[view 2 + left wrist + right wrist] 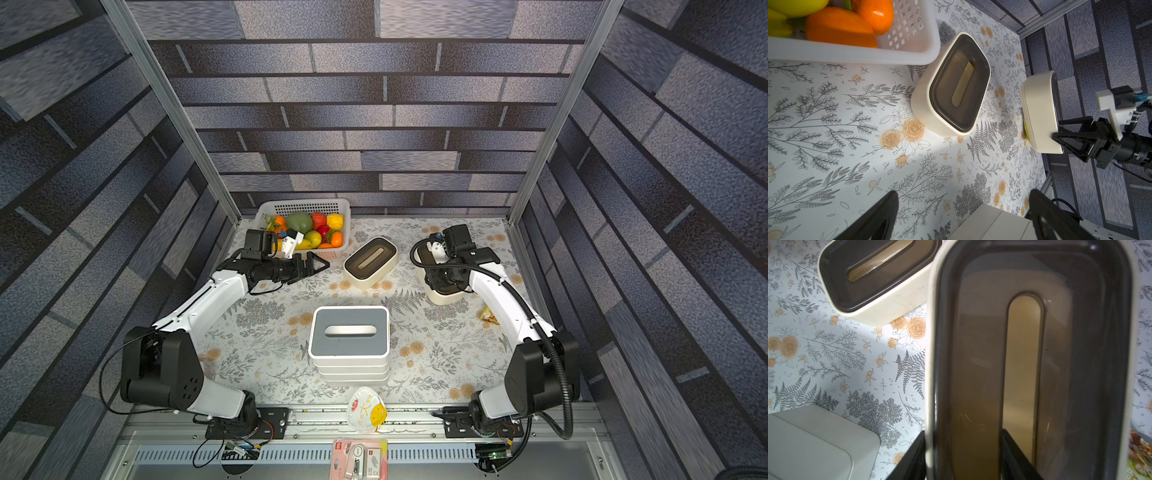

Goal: Stack the tissue boxes
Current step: Place the tissue box at the tissue box.

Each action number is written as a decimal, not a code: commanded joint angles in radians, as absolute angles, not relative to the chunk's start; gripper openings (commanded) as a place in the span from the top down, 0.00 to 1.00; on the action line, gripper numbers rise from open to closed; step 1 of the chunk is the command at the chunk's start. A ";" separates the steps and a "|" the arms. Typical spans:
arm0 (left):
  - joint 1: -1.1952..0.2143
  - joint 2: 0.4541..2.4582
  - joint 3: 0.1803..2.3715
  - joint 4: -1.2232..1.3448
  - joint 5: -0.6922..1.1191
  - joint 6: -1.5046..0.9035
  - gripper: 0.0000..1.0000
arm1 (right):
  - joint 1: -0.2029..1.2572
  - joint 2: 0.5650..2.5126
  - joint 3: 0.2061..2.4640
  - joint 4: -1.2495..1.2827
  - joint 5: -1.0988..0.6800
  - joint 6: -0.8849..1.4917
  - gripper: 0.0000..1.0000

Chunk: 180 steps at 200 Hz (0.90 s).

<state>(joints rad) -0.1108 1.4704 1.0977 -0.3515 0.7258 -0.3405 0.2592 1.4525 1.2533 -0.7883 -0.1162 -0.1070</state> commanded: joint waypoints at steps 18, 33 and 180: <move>-0.092 1.390 1.072 -0.319 0.745 -0.307 0.00 | 0.256 1.397 1.325 -0.820 -0.175 -0.143 0.55; -0.084 1.362 1.071 -0.324 0.743 -0.316 0.00 | 0.256 1.397 1.344 -0.832 -0.180 -0.144 0.55; -0.023 1.058 1.040 -0.538 0.838 -0.592 0.00 | 0.348 1.443 1.601 -1.004 -0.169 -0.240 0.55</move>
